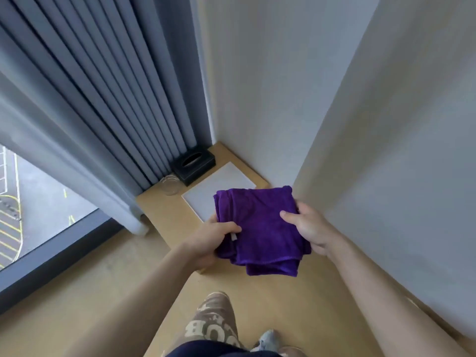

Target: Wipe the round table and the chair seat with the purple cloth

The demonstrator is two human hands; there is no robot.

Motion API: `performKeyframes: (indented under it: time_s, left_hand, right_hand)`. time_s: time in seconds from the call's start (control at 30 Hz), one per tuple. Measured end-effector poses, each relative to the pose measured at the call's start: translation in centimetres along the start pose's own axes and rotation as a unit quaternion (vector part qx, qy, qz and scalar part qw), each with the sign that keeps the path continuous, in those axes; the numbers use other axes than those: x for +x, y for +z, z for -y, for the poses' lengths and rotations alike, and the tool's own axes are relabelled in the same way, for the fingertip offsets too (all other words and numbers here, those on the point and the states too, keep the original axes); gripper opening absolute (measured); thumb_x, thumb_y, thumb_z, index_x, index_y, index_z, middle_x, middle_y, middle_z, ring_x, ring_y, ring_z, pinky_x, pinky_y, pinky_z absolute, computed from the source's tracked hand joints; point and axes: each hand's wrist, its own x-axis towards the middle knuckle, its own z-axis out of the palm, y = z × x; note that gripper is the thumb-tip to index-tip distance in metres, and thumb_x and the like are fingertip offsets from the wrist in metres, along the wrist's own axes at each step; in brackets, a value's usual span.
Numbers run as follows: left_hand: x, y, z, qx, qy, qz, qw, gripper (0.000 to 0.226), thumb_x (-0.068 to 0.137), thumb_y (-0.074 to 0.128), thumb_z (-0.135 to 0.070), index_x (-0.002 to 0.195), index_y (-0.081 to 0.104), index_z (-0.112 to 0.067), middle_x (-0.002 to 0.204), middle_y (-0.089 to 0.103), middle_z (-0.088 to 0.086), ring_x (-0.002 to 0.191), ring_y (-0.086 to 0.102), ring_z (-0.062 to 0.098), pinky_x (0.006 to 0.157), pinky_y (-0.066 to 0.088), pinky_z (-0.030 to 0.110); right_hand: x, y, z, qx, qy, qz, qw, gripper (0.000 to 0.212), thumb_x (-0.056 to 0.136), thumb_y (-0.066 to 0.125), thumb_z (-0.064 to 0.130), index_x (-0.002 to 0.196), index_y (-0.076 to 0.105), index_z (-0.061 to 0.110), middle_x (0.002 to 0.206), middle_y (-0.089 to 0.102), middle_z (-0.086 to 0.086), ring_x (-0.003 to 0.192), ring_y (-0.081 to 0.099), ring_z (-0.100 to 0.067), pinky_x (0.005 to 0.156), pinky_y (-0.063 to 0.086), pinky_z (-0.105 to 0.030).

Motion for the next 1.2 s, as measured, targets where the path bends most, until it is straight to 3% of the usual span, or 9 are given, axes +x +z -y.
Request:
performKeyframes:
  time_s: [0.2, 0.37, 0.53, 0.7, 0.77, 0.9, 1.0, 1.1, 1.2]
  left_hand:
    - [6.3, -3.4, -0.8, -0.129, 0.003, -0.097, 0.987, 0.048, 0.091, 0.059, 0.006, 0.126, 0.055, -0.026, 0.117, 0.071, 0.014, 0.094, 0.076, 0.03, 0.073, 0.061, 0.042]
    - [12.0, -6.3, -1.1, -0.205, -0.056, -0.108, 0.971, 0.053, 0.091, 0.059, 0.007, 0.128, 0.054, -0.03, 0.123, 0.067, 0.013, 0.089, 0.078, 0.029, 0.07, 0.062, 0.043]
    - [18.6, -9.2, -1.3, -0.276, -0.074, -0.151, 0.946, 0.058, 0.085, 0.07, 0.009, 0.128, 0.061, -0.029, 0.121, 0.072, 0.012, 0.097, 0.076, 0.034, 0.072, 0.062, 0.046]
    - [24.5, -10.4, -1.9, -0.297, -0.076, -0.21, 0.929, 0.051, 0.088, 0.067, 0.012, 0.123, 0.063, -0.025, 0.115, 0.072, 0.013, 0.093, 0.076, 0.034, 0.071, 0.063, 0.044]
    - [27.5, -11.4, -1.7, -0.299, -0.086, -0.232, 0.921, 0.052, 0.09, 0.063, 0.013, 0.125, 0.062, -0.025, 0.11, 0.071, 0.011, 0.1, 0.072, 0.038, 0.074, 0.063, 0.048]
    - [33.5, -13.6, -0.3, -0.323, -0.104, -0.243, 0.909, 0.064, 0.085, 0.048, 0.022, 0.132, 0.062, -0.02, 0.095, 0.065, 0.01, 0.088, 0.064, 0.031, 0.072, 0.06, 0.043]
    - [36.8, -14.7, 1.3, -0.311, -0.131, -0.239, 0.911, 0.066, 0.082, 0.047, 0.021, 0.131, 0.062, -0.022, 0.116, 0.064, 0.013, 0.103, 0.06, 0.034, 0.078, 0.059, 0.045]
    - [38.0, -15.4, 2.9, -0.265, -0.191, -0.249, 0.912, 0.043, 0.092, 0.058, -0.001, 0.131, 0.059, -0.02, 0.126, 0.062, 0.008, 0.113, 0.057, 0.026, 0.088, 0.049, 0.04]
    - [37.5, -15.5, 3.2, -0.251, -0.22, -0.265, 0.905, 0.023, 0.096, 0.057, -0.016, 0.117, 0.067, -0.012, 0.116, 0.065, 0.007, 0.103, 0.06, 0.021, 0.086, 0.048, 0.035]
  right_hand:
    - [12.0, 3.1, 1.7, -0.137, 0.021, 0.088, 0.986, 0.015, 0.104, 0.056, 0.019, 0.117, 0.064, 0.024, 0.115, 0.073, -0.005, 0.102, 0.073, -0.022, 0.093, 0.059, -0.045]
    - [19.8, 5.2, 1.8, -0.203, 0.082, 0.11, 0.969, 0.011, 0.105, 0.055, 0.017, 0.111, 0.061, 0.023, 0.114, 0.07, -0.007, 0.101, 0.071, -0.023, 0.093, 0.059, -0.045]
    - [28.7, 5.5, 1.1, -0.228, 0.113, 0.108, 0.961, 0.02, 0.104, 0.058, 0.02, 0.124, 0.058, 0.016, 0.118, 0.067, -0.01, 0.099, 0.071, -0.024, 0.073, 0.06, -0.031]
    - [36.3, 6.3, 0.6, -0.267, 0.12, 0.109, 0.95, 0.016, 0.104, 0.058, 0.024, 0.119, 0.06, 0.023, 0.112, 0.068, -0.003, 0.097, 0.071, -0.024, 0.079, 0.063, -0.041]
    - [39.9, 6.8, -0.3, -0.281, 0.121, 0.118, 0.945, 0.011, 0.104, 0.057, 0.024, 0.113, 0.06, 0.03, 0.11, 0.068, 0.0, 0.094, 0.071, -0.022, 0.07, 0.063, -0.035]
    - [47.3, 8.1, -3.2, -0.328, 0.109, 0.129, 0.929, 0.015, 0.104, 0.054, 0.02, 0.114, 0.061, 0.029, 0.109, 0.068, 0.001, 0.09, 0.069, -0.017, 0.056, 0.052, -0.019]
    - [51.1, 8.7, -5.3, -0.348, 0.129, 0.151, 0.916, 0.02, 0.104, 0.054, 0.02, 0.121, 0.06, 0.027, 0.113, 0.067, 0.0, 0.092, 0.069, -0.019, 0.066, 0.054, -0.029]
    - [52.9, 8.9, -6.8, -0.393, 0.158, 0.165, 0.891, 0.037, 0.103, 0.055, 0.025, 0.139, 0.053, 0.014, 0.12, 0.058, -0.006, 0.105, 0.062, -0.026, 0.089, 0.051, -0.038]
    - [53.0, 9.0, -5.4, -0.367, 0.195, 0.154, 0.896, 0.036, 0.095, 0.058, 0.029, 0.121, 0.062, 0.004, 0.108, 0.057, -0.027, 0.1, 0.062, -0.037, 0.09, 0.051, -0.045]
